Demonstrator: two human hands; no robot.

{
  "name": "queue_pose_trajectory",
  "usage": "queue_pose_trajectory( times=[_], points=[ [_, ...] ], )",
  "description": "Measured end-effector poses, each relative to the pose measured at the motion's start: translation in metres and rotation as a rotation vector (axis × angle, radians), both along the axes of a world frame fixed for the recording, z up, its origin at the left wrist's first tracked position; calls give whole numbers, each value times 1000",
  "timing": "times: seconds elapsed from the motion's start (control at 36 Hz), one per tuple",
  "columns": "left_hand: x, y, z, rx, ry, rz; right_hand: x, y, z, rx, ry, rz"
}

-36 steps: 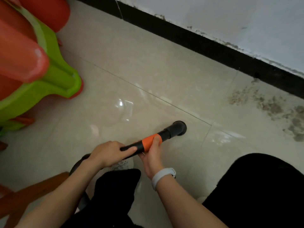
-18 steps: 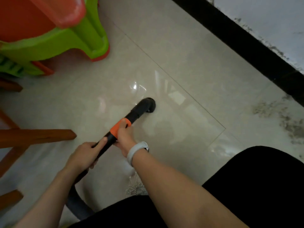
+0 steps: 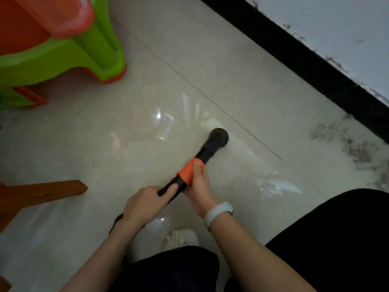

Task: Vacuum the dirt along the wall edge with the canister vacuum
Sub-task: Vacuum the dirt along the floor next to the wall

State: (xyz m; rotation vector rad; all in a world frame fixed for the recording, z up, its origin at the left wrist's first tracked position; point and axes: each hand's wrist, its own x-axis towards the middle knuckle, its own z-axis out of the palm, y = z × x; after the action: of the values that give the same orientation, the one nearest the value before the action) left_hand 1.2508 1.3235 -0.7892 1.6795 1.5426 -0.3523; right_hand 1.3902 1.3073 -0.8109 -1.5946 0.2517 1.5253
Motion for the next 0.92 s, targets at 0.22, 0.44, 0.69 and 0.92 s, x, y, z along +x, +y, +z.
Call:
queue_pose_trajectory(
  times=[0.22, 0.44, 0.69, 0.92],
  points=[
    [93, 30, -19, -28, -7, -608, 67, -46, 3, -34, 37, -623],
    [171, 32, -19, -55, -72, -780, 126, -54, 7, -76, -79, -784],
    [188, 64, -26, -22, -116, -450, 172, 11, 15, -38, -74, -359],
    [224, 47, -21, -45, -122, -380, 208, 6, 14, -50, -47, -349]
  ],
)
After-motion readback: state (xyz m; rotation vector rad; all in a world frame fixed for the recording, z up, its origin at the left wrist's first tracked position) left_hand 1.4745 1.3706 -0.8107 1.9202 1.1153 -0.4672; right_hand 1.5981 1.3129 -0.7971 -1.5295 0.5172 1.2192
